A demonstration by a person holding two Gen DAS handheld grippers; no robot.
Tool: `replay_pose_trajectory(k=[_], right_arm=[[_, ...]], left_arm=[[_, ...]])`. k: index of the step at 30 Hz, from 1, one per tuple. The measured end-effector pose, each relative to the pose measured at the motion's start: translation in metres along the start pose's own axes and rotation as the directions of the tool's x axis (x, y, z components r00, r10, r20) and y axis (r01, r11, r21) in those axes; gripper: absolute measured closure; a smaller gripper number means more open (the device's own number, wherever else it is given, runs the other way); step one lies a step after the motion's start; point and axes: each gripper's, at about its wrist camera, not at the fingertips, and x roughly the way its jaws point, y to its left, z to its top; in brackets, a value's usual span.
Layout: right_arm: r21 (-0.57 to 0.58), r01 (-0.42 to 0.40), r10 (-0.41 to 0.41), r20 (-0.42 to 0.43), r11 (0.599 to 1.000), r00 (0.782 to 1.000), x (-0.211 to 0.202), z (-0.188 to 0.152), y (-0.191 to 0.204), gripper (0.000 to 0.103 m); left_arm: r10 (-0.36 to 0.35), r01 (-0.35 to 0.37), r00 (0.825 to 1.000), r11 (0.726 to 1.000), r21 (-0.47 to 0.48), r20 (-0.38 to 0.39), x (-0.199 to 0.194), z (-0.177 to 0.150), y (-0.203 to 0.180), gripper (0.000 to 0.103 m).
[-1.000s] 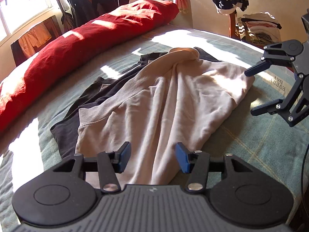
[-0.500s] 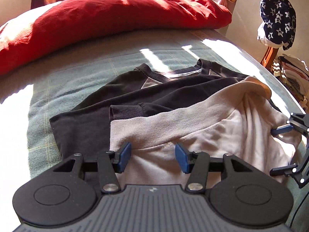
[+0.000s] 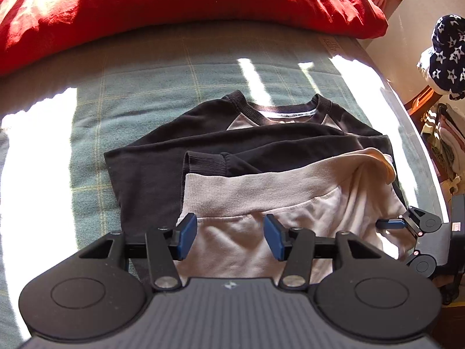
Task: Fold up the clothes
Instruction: 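Move both open grippers to the white ribbed cuff of the grey sweatshirt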
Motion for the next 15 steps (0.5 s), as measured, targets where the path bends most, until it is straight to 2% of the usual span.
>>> replay_pose_trajectory(k=[2, 5, 7, 11, 15], right_arm=[[-0.023, -0.016, 0.016, -0.007, 1.0, 1.0, -0.002, 0.0, -0.001, 0.0], [-0.068, -0.045, 0.044, -0.019, 0.997, 0.999, -0.004, 0.0, -0.003, 0.0], [-0.062, -0.068, 0.068, -0.005, 0.996, 0.998, -0.008, -0.002, -0.007, 0.0], [-0.028, -0.067, 0.067, 0.031, 0.997, 0.997, -0.025, -0.006, -0.012, 0.005], [0.022, -0.035, 0.034, 0.06, 0.999, 0.998, -0.043, -0.013, -0.01, 0.007]], left_arm=[[0.043, -0.043, 0.999, 0.999, 0.007, -0.003, -0.003, 0.003, -0.006, 0.052], [0.06, -0.06, 0.998, 0.998, -0.024, -0.007, -0.004, 0.006, -0.007, 0.052], [0.07, -0.069, 0.998, 0.997, -0.029, 0.012, -0.001, 0.006, -0.005, 0.057], [0.045, -0.044, 0.998, 0.999, -0.017, 0.039, 0.014, 0.004, 0.007, 0.064], [-0.021, 0.023, 0.999, 0.999, -0.038, 0.045, 0.036, 0.003, 0.036, 0.064]])
